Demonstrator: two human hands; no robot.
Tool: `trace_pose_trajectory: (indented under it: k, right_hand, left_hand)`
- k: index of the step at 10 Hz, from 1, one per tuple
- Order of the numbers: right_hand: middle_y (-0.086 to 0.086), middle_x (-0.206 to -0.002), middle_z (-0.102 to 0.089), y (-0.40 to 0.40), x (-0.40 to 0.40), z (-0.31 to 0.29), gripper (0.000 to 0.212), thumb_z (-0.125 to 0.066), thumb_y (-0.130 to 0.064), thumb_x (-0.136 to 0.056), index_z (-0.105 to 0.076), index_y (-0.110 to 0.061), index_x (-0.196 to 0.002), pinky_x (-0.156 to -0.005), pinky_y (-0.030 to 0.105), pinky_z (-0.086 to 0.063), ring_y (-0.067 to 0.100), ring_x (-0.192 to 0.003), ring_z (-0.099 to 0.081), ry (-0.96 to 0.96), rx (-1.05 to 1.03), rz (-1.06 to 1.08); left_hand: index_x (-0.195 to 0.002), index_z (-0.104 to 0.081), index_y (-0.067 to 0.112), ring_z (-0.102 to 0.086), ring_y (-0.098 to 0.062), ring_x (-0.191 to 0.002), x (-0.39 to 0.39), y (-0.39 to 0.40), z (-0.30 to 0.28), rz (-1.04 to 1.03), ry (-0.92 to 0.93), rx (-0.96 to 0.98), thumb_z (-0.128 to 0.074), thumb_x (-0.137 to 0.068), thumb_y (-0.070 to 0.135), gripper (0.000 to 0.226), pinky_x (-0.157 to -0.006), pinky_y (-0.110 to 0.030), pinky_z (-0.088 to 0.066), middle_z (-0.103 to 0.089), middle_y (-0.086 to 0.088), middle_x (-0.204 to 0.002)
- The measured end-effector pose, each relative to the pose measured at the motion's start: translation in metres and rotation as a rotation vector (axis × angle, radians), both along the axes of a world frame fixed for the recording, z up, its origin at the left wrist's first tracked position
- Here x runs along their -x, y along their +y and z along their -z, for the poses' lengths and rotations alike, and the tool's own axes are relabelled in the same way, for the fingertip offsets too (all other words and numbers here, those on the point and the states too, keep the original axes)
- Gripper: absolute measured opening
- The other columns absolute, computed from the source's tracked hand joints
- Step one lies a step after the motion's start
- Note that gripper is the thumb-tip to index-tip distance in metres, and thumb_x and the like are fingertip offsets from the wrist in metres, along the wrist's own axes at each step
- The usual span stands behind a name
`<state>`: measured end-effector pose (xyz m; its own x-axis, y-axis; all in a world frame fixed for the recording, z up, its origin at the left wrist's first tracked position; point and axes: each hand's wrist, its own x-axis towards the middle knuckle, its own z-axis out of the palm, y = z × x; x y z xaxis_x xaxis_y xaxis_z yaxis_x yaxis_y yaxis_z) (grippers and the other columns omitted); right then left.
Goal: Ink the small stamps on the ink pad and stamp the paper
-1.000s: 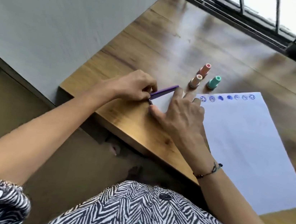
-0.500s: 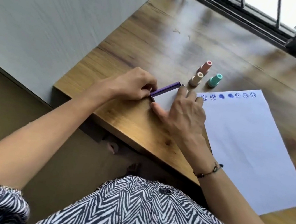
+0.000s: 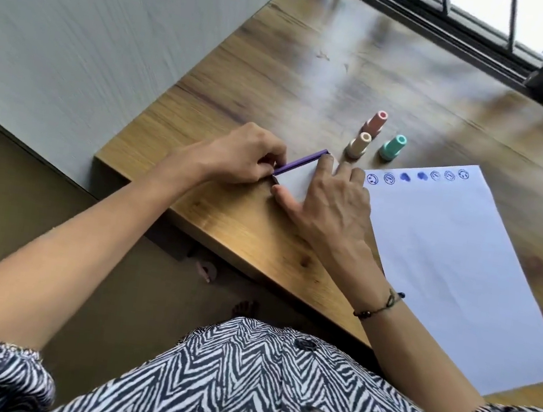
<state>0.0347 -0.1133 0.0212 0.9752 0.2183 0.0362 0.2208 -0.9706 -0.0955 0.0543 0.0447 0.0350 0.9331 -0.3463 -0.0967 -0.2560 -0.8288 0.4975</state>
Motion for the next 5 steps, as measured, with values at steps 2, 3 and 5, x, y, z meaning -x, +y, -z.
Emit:
trace_pose_trajectory:
  k: [2, 3, 5]
  right_hand:
    - [0.024, -0.111, -0.056, 0.000, -0.005, -0.003, 0.083, -0.049, -0.072, -0.072, -0.044, -0.003, -0.117, -0.088, 0.042, -0.042, 0.037, -0.105, -0.048, 0.026, -0.042, -0.053]
    - [0.024, -0.112, -0.056, -0.001, -0.006, -0.005, 0.083, -0.048, -0.073, -0.072, -0.044, -0.003, -0.117, -0.090, 0.042, -0.041, 0.037, -0.107, -0.046, 0.025, -0.036, -0.080]
    - [0.022, -0.115, -0.055, 0.000, -0.006, -0.012, 0.079, -0.048, -0.073, -0.073, -0.046, -0.006, -0.114, -0.088, 0.042, -0.042, 0.036, -0.111, -0.045, 0.047, -0.033, -0.079]
  left_hand:
    - [-0.105, -0.065, 0.002, -0.058, -0.032, -0.099, 0.001, -0.005, 0.000, -0.014, -0.023, 0.029, -0.049, -0.084, 0.001, 0.026, -0.079, -0.024, -0.035, -0.065, -0.021, -0.105]
    - [-0.104, -0.065, 0.002, -0.057, -0.032, -0.098, 0.001, -0.008, -0.001, -0.035, -0.019, 0.040, -0.049, -0.084, 0.002, 0.026, -0.077, -0.021, -0.033, -0.064, -0.022, -0.104]
    - [-0.106, -0.065, 0.005, -0.057, -0.031, -0.102, -0.001, -0.010, -0.006, -0.075, 0.016, 0.020, -0.048, -0.085, 0.003, 0.028, -0.081, -0.022, -0.035, -0.064, -0.020, -0.106]
